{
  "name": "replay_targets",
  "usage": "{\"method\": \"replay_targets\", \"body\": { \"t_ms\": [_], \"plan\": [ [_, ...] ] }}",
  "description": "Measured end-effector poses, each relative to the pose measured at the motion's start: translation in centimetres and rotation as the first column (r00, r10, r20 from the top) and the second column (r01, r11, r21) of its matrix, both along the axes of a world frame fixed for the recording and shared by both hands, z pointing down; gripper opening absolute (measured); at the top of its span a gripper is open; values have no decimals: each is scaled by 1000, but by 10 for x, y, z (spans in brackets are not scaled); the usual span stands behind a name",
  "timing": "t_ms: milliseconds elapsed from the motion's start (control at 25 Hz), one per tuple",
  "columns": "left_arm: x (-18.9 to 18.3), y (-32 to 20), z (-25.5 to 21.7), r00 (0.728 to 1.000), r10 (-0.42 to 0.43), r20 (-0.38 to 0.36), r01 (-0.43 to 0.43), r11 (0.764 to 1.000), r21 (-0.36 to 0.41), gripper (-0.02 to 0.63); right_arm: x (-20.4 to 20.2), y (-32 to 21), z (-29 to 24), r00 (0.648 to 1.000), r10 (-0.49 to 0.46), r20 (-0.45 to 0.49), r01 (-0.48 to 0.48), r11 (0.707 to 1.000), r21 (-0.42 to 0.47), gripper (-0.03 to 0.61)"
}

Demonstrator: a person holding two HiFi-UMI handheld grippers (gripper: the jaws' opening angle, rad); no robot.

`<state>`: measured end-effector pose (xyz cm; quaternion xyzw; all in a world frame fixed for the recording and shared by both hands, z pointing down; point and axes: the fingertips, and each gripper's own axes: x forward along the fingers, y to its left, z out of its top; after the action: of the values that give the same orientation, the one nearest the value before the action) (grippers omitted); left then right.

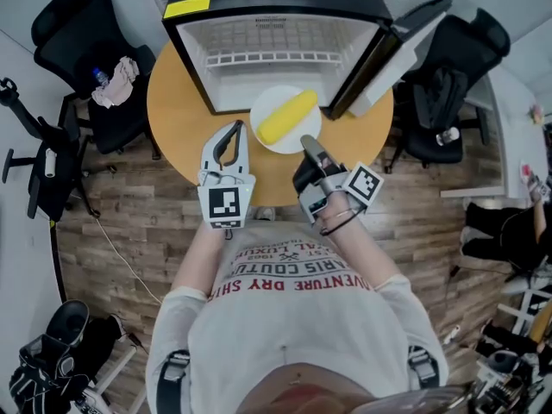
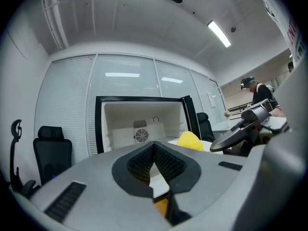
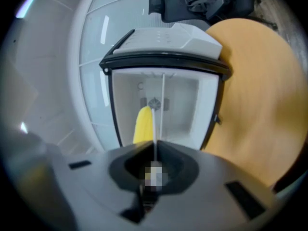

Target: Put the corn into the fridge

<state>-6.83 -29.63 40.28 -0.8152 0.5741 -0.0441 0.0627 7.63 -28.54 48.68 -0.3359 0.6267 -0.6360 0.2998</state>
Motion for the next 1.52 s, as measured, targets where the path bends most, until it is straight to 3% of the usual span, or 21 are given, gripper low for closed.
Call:
{"method": "replay_targets", "body": {
  "t_ms": [560,1520],
  "plan": [
    [-27,-72,7,1000,25,-9,-25,1000,5,28,-18,-93,-14,998,68,12,-69,997,22,37],
    [-48,-130,35,1000,20,-18,-21,999,-41,28,-35,-181,21,985,173,-12,-173,981,-86,41]
  ]
}}
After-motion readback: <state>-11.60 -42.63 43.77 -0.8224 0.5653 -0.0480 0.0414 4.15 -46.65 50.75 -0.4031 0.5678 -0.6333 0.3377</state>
